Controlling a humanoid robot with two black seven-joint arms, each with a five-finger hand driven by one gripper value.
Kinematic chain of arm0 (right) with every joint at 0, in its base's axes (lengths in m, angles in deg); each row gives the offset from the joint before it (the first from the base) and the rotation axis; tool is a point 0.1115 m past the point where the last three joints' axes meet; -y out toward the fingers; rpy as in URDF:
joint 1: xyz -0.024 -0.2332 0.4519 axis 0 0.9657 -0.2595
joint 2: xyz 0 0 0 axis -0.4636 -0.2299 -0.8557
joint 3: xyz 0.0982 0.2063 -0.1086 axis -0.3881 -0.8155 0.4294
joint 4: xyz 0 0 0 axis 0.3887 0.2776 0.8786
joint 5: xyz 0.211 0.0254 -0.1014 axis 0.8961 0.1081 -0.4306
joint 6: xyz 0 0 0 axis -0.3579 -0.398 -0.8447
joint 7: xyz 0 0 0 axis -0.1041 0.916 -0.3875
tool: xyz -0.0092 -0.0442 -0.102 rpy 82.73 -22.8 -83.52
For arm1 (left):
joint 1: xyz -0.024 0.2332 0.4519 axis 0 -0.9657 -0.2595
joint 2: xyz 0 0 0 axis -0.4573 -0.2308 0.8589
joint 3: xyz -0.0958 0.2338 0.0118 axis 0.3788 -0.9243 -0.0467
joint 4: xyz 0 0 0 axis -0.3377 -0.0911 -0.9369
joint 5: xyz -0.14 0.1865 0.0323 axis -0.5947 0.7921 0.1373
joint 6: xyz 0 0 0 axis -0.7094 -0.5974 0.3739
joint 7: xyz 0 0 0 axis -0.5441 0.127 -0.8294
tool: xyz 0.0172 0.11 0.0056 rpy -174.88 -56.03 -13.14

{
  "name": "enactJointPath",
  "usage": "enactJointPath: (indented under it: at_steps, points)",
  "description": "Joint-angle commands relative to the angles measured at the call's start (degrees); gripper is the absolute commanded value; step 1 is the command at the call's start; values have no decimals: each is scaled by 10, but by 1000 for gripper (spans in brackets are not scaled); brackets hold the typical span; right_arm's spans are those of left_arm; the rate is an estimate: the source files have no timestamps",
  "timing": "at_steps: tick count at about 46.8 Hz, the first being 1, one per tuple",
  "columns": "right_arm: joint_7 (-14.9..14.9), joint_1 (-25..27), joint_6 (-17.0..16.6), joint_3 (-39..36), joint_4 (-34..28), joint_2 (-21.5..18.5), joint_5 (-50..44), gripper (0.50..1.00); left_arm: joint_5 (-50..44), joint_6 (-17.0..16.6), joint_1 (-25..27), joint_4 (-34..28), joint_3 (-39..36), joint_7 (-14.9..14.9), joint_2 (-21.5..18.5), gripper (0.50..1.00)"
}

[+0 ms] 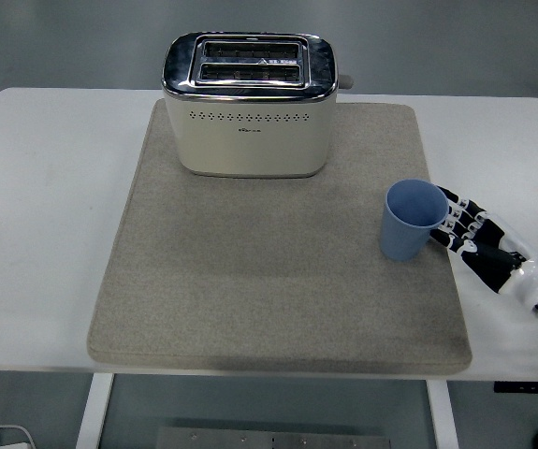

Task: Put the water cup in front of the bread machine

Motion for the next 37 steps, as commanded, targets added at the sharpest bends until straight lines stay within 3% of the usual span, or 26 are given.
enactJointPath:
  at_steps: [1, 16, 37]
  points:
    - [-1, 4, 4, 0, 0, -8, 0, 917, 0, 0, 0, 1, 0, 0, 0, 1000]
    - [-21, 7, 19, -1, 0, -16, 0, 915, 0, 0, 0, 0, 0, 0, 0, 1000]
    - [-23, 15, 31, -11, -2, -44, -8, 915, 0, 0, 0, 0, 0, 0, 0, 1000]
